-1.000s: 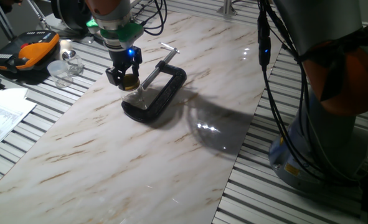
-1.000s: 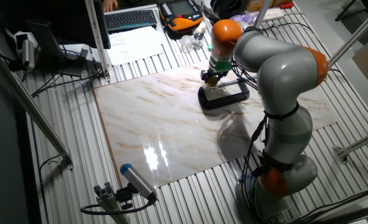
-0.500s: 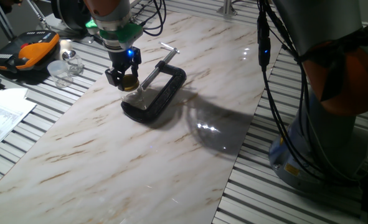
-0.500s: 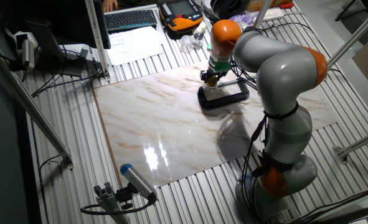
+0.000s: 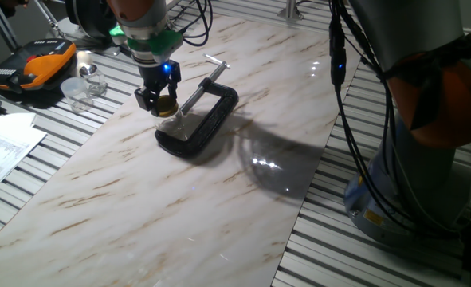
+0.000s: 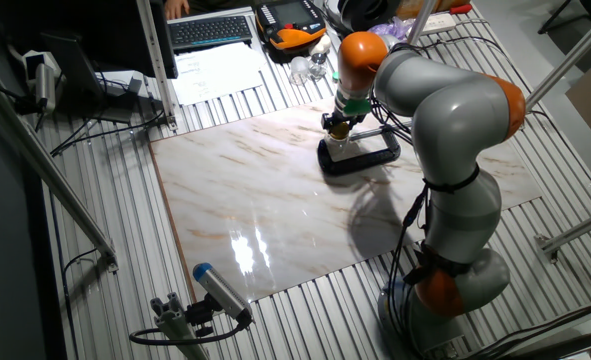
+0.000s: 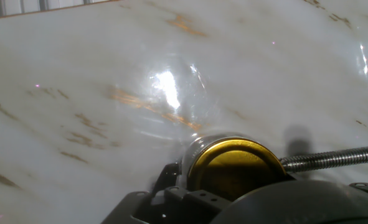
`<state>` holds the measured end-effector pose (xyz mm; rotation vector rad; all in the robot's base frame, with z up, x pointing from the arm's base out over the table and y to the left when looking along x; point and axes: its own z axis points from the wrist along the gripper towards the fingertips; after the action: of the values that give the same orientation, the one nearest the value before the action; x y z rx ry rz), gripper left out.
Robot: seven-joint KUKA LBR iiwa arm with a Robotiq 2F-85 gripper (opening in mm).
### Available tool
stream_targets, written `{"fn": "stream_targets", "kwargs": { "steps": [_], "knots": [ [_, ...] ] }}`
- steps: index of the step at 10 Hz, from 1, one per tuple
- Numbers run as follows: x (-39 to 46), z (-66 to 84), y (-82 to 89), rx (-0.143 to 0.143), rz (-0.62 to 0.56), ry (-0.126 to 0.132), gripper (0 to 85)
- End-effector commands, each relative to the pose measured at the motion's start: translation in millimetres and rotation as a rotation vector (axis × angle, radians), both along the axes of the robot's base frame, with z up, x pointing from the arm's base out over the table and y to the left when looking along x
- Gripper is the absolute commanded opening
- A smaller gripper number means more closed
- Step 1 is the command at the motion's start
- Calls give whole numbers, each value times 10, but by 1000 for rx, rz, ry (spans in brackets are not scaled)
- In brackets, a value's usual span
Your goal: Screw the lid onto the jar
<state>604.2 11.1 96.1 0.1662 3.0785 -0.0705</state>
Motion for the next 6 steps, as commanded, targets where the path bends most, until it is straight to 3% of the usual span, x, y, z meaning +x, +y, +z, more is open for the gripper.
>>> {"fn": "stream_targets", "kwargs": {
  "steps": [1, 6],
  "knots": [
    [-1, -2, 0, 0, 0, 0, 0],
    [20, 43, 11, -16, -1, -3, 0]
  ]
}}
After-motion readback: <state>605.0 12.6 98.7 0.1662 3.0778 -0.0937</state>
